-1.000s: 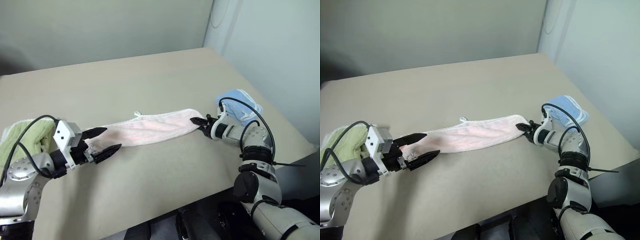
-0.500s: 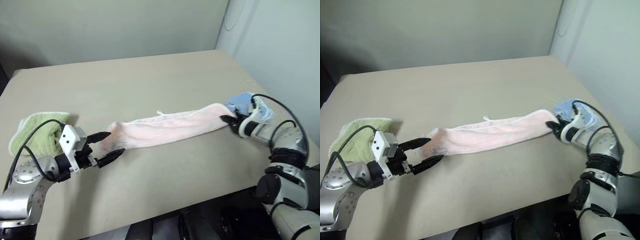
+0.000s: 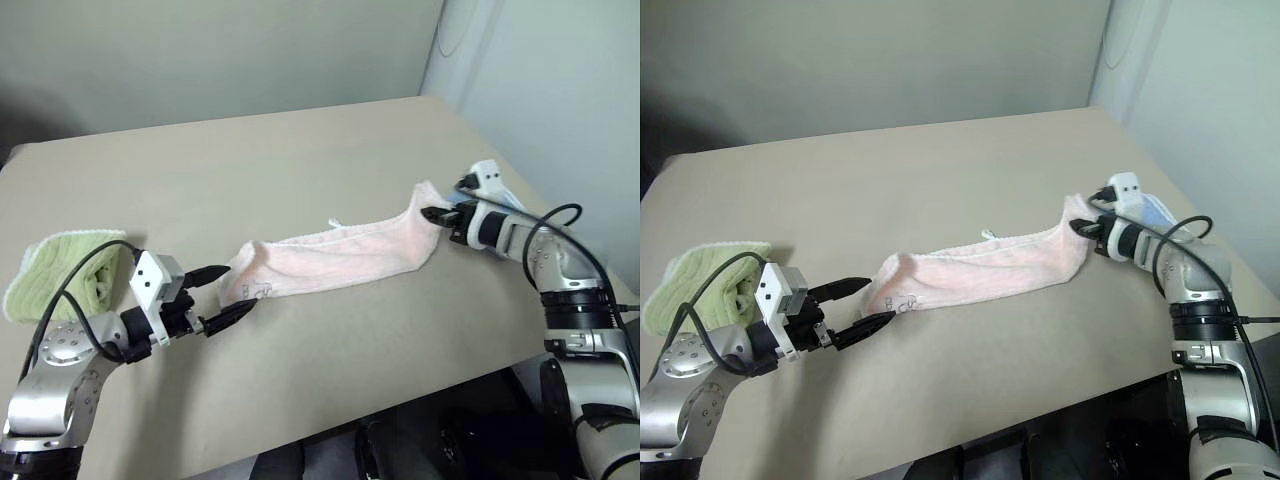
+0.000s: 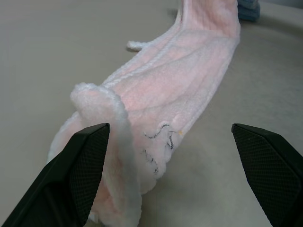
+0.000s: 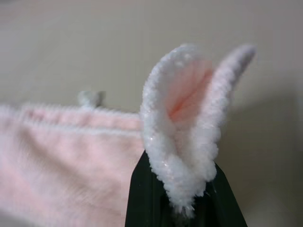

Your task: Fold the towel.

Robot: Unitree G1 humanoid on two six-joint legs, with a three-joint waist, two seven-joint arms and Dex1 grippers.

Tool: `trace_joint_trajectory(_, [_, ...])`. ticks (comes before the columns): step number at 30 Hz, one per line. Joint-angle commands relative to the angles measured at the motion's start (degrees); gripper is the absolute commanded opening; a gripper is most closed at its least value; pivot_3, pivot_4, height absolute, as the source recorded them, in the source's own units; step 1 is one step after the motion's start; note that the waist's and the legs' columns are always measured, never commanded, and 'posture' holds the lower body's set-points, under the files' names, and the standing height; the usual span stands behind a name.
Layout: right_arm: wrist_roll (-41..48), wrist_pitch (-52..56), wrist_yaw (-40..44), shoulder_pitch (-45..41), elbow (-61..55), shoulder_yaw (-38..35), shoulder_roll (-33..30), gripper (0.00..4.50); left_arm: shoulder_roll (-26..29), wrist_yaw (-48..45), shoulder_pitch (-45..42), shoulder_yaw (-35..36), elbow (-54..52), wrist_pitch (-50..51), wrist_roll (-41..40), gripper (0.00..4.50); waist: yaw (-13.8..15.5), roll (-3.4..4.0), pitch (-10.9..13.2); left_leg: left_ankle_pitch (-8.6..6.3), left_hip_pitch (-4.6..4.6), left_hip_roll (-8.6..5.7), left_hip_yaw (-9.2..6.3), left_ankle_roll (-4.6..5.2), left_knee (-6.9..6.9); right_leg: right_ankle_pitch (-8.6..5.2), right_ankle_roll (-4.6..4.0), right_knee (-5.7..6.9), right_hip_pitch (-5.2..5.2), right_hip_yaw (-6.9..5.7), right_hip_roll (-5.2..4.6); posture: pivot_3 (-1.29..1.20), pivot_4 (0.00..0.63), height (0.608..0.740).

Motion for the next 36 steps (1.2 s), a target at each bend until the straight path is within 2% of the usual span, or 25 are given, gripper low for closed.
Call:
trace_joint_trajectory(1, [-3.9,-5.4,4.1,0.2,-5.4,5.3,-1.1,0.02,0.0,0.4,-0.1,1.0,-1.9,-0.6,-0.4,4.5,0.0,0.0,0.0,0.0,0.0,0.0,-0.01,0.01,0.02,0.0,0.0,0.01,0.01,0.0,0.0,0.0,0.15,0.74])
trace_joint_trajectory(5, [-10.0,-8.5,6.2,-1.5,-5.0,15.4,2.8,0.02,-0.6,1.2,-0.7,0.3,-2.1,-0.6,-0.5,4.5,0.1,-0.05,0.0,0.0,0.02,0.0,-0.01,0.01,0.09,0.01,0.02,0.0,0.06,0.0,-0.01,0.0,0.15,0.74])
trace_joint_trajectory(11, [-15.9,-13.0,7.4,-1.9,0.4,21.5,7.5,0.02,-1.8,2.2,-0.2,-0.1,-3.4,-0.5,-0.3,4.5,0.1,-0.05,0.0,-0.01,0.0,0.01,0.0,0.0,0.08,0.01,0.01,0.0,0.0,0.0,-0.02,0.0,0.15,0.74])
trace_joint_trajectory(15, [-17.0,-13.5,8.3,-1.9,1.9,21.0,8.6,0.02,-2.1,2.6,1.2,0.3,-4.2,-0.6,-0.5,4.5,0.2,-0.05,0.0,-0.01,-0.01,0.01,-0.01,-0.01,0.07,0.0,-0.01,0.0,0.0,-0.01,-0.03,0.0,0.15,0.74])
trace_joint_trajectory(18, [-16.6,-13.2,9.7,-1.9,1.9,20.0,8.7,0.64,-2.2,2.9,1.5,0.4,-4.4,-0.5,-0.6,4.5,0.2,-0.05,0.0,-0.01,0.0,0.01,-0.01,-0.02,0.07,-0.01,-0.04,0.0,0.01,-0.02,-0.03,0.0,0.15,0.74])
trace_joint_trajectory(24, [-11.0,-10.8,11.9,-1.7,-1.1,13.3,8.8,2.57,-2.3,3.0,1.2,0.0,-4.1,-0.4,-0.7,4.5,0.2,-0.04,0.0,0.0,0.0,0.01,0.0,-0.04,0.08,-0.02,-0.06,0.0,0.03,-0.03,-0.03,0.0,0.15,0.74])
trace_joint_trajectory(31, [0.9,-4.8,16.2,0.9,-9.7,1.7,5.9,2.57,-3.6,4.7,1.9,3.9,-4.1,0.7,-4.2,4.5,0.3,-0.05,0.0,0.11,0.0,-0.01,0.02,-0.25,0.05,-0.07,-0.11,-0.02,0.05,-0.04,-0.03,0.0,0.15,0.74])
trace_joint_trajectory(34, [0.0,-4.9,12.0,-0.3,-5.0,-1.1,6.3,2.01,-5.8,7.7,1.5,6.4,-4.6,3.2,-8.2,4.5,0.3,-0.06,0.0,0.19,0.02,0.0,0.03,-0.43,0.05,-0.07,-0.1,-0.01,0.08,-0.03,-0.03,0.0,0.15,0.74])
trace_joint_trajectory(36, [-0.9,-6.2,10.9,-1.3,-1.2,-1.5,6.8,1.29,-7.0,9.6,1.2,7.6,-4.9,5.2,-11.2,4.5,0.3,-0.06,0.0,0.21,0.14,0.0,0.03,-0.46,0.06,-0.07,-0.09,0.0,0.18,-0.02,-0.03,0.0,0.15,0.74])
